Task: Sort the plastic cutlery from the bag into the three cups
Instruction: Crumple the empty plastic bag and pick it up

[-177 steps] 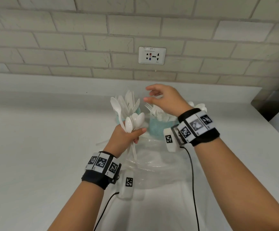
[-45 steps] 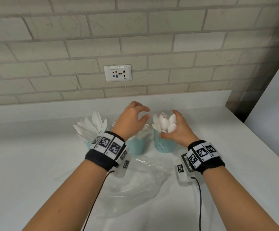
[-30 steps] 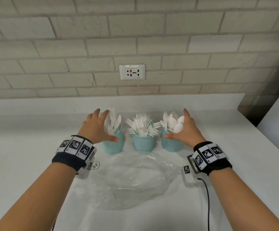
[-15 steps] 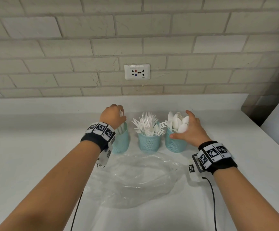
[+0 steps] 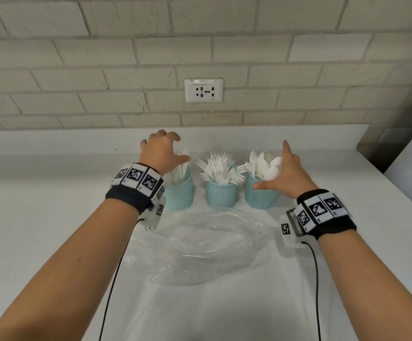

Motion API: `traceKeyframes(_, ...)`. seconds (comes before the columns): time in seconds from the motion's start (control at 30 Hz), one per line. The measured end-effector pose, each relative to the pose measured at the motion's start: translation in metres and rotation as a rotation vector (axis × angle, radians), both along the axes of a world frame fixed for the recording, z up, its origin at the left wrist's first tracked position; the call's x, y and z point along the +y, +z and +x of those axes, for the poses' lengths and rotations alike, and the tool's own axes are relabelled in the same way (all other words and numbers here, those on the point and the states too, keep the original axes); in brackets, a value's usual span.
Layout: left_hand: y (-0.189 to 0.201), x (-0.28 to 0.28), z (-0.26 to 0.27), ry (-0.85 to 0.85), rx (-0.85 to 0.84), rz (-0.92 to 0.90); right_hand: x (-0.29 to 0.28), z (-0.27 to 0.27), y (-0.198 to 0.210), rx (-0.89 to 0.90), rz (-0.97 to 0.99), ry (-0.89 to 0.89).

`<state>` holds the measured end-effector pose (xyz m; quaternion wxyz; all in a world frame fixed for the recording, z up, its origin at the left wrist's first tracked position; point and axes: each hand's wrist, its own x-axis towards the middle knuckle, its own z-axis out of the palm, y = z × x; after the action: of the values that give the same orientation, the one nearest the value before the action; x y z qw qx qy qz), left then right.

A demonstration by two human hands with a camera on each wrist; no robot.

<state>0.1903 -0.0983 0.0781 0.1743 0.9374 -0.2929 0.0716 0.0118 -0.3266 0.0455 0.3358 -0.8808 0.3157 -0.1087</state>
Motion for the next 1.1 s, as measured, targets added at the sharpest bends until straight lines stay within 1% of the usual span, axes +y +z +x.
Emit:
traceKeyframes(0.03, 0.004, 0.004, -0.006, -0.008, -0.060, -0.031, 0.003, -0.003, 0.006, -0.033, -0.059, -0.001)
traceKeyframes(0.1, 0.012, 0.015, -0.022, -0.046, -0.122, -0.145, 0.015, -0.010, 0.017, -0.190, -0.202, 0.006)
traceKeyframes(0.17, 0.015, 0.031, -0.040, -0.116, -0.070, -0.216, 0.033, -0.017, 0.027, -0.365, -0.251, 0.080)
traceKeyframes(0.2, 0.014, 0.040, -0.048, -0.146, 0.001, -0.184, 0.043, -0.019, 0.031, -0.385, -0.233, 0.161)
traceKeyframes(0.23, 0.011, 0.049, -0.057, -0.165, 0.107, -0.087, 0.054, -0.021, 0.033, -0.340, -0.199, 0.264)
traceKeyframes(0.27, 0.007, 0.057, -0.065, -0.178, 0.227, 0.063, 0.065, -0.022, 0.032, -0.229, -0.162, 0.371)
traceKeyframes(0.3, 0.000, 0.065, -0.073, -0.184, 0.334, 0.237, 0.075, -0.022, 0.029, -0.065, -0.154, 0.477)
traceKeyframes(0.33, -0.010, 0.072, -0.079, -0.187, 0.405, 0.401, 0.083, -0.021, 0.023, 0.125, -0.175, 0.565)
traceKeyframes(0.37, -0.021, 0.078, -0.083, -0.190, 0.436, 0.524, 0.091, -0.019, 0.014, 0.302, -0.207, 0.625)
traceKeyframes(0.4, -0.032, 0.083, -0.086, -0.191, 0.441, 0.607, 0.097, -0.017, 0.004, 0.445, -0.232, 0.663)
traceKeyframes(0.43, -0.045, 0.086, -0.088, -0.183, 0.441, 0.661, 0.101, -0.014, -0.007, 0.547, -0.245, 0.687)
traceKeyframes(0.5, -0.065, 0.091, -0.088, -0.161, 0.462, 0.711, 0.108, -0.010, -0.025, 0.682, -0.255, 0.712)
traceKeyframes(0.6, -0.081, 0.091, -0.089, -0.152, 0.487, 0.715, 0.116, -0.006, -0.041, 0.785, -0.342, 0.727)
traceKeyframes(0.7, -0.084, 0.088, -0.088, -0.163, 0.482, 0.662, 0.123, -0.003, -0.044, 0.748, -0.403, 0.726)
traceKeyframes(0.8, -0.084, 0.084, -0.087, -0.178, 0.501, 0.583, 0.123, -0.001, -0.044, 0.681, -0.374, 0.711)
traceKeyframes(0.87, -0.085, 0.082, -0.086, -0.168, 0.516, 0.489, 0.122, -0.001, -0.042, 0.595, -0.318, 0.651)
traceKeyframes(0.93, -0.084, 0.080, -0.085, -0.151, 0.524, 0.319, 0.120, -0.003, -0.041, 0.458, -0.217, 0.549)
traceKeyframes(1.0, -0.082, 0.079, -0.085, -0.135, 0.527, 0.110, 0.121, -0.003, -0.040, 0.292, -0.144, 0.443)
traceKeyframes(1.03, -0.081, 0.078, -0.085, -0.137, 0.549, 0.015, 0.122, -0.003, -0.040, 0.204, -0.118, 0.399)
traceKeyframes(1.1, -0.078, 0.075, -0.087, -0.178, 0.650, -0.140, 0.130, -0.003, -0.041, 0.016, -0.035, 0.338)
